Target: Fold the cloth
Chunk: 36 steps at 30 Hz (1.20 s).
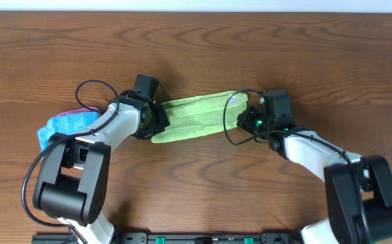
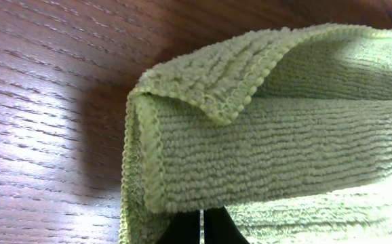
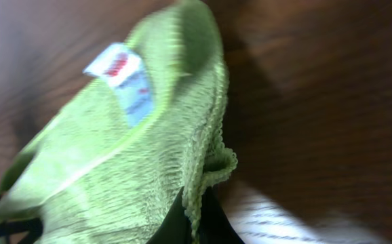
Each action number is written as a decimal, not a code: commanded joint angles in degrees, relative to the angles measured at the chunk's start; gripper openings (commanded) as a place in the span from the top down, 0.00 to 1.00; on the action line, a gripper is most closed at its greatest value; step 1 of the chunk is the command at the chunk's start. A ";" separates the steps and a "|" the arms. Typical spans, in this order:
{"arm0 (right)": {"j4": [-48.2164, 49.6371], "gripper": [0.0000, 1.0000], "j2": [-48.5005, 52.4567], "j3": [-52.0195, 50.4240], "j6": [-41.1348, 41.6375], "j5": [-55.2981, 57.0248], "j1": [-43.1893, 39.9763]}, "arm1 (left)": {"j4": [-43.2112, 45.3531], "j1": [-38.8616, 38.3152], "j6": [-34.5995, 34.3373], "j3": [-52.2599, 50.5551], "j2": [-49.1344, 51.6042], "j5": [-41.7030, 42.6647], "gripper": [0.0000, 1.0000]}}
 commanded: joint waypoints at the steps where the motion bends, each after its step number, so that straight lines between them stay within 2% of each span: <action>1: -0.11 0.99 -2.43 -0.37 -1.09 0.52 2.01 | -0.74 0.20 1.03 -0.02 1.60 -4.17 0.95; 15: -0.09 0.99 -7.45 0.63 -1.25 0.61 5.66 | -0.35 0.20 0.61 -0.15 4.83 -5.20 0.94; 36: 1.01 0.99 -7.58 5.68 -2.10 1.84 15.65 | 0.20 0.20 0.13 -0.13 4.83 -4.92 0.94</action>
